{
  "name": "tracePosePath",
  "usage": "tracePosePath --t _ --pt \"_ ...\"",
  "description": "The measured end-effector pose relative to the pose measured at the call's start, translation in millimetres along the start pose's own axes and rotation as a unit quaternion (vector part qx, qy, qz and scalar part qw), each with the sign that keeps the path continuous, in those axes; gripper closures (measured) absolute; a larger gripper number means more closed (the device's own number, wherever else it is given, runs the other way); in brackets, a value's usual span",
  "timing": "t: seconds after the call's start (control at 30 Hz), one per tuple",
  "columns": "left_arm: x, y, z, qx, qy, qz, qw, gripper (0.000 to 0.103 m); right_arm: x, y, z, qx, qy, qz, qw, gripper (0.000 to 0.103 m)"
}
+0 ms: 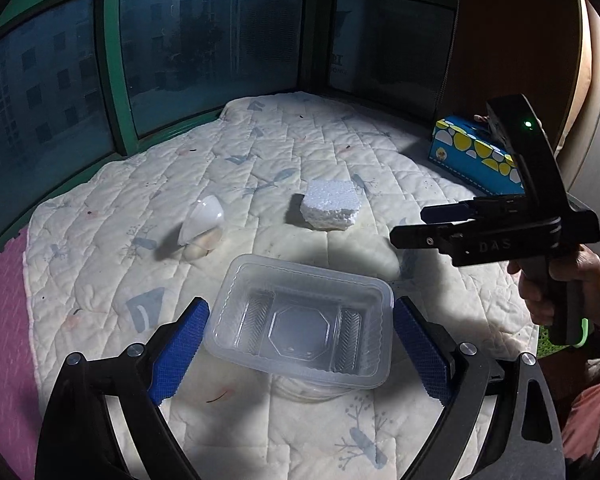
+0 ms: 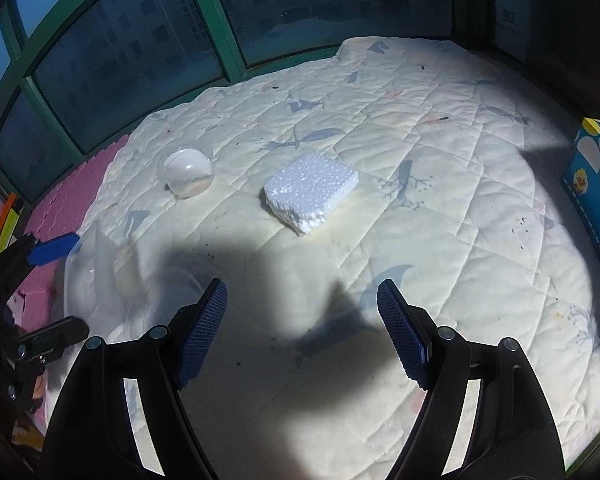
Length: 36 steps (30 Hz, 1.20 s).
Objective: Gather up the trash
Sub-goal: 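Grasp the white foam block with the right tool while the left tool holds the tray, then carry the foam block over the green basket and open the right tool while the left tool carries the tray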
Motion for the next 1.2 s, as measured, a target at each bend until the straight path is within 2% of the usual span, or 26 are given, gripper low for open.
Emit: tracePosePath --t 0.2,0.47,0.6,0.63,0.7,0.9,1.2 --pt "-13.4 -17.7 5.8 -0.028 0.005 -0.008 0.9996 0.014 30.5 -1.2 -32.0 -0.001 -0.012 0.013 1.000 0.020" --pt "-18.5 -25.1 16.4 -0.047 0.004 -0.009 0.9989 0.014 72.1 7.2 -61.0 0.070 -0.033 -0.002 0.997 0.017" --pt "-17.7 -29.2 19.7 -0.056 0.001 -0.008 0.9984 0.014 84.5 6.5 -66.2 0.065 -0.038 0.027 0.997 0.017" --pt "-17.8 -29.9 20.0 -0.058 0.001 -0.007 0.9983 0.014 84.2 5.3 -66.8 0.058 -0.035 0.036 0.997 0.018" --pt "-17.7 -30.2 20.8 -0.061 0.002 -0.004 0.9981 0.014 84.2 3.8 -65.5 0.045 -0.037 0.050 0.997 0.032" --pt "-19.6 -23.8 20.3 -0.060 0.005 0.000 0.9982 0.014 66.9 6.5 -52.6 0.046 -0.026 0.044 0.998 0.032" --pt "-30.6 10.3 13.6 -0.045 0.013 0.015 0.9988 0.014 -2.2 13.1 -5.6 0.067 -0.001 0.009 0.998 0.032"
Point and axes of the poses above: each gripper's, at about its wrist camera, not at the fingertips, and x roughly the way its jaws point, y to its right, z to its underside, the point moved 9 cm from there along x, roughly the way its jaws point, and after that the axes turned 7 degrees about -y, right-handed, at the moved point
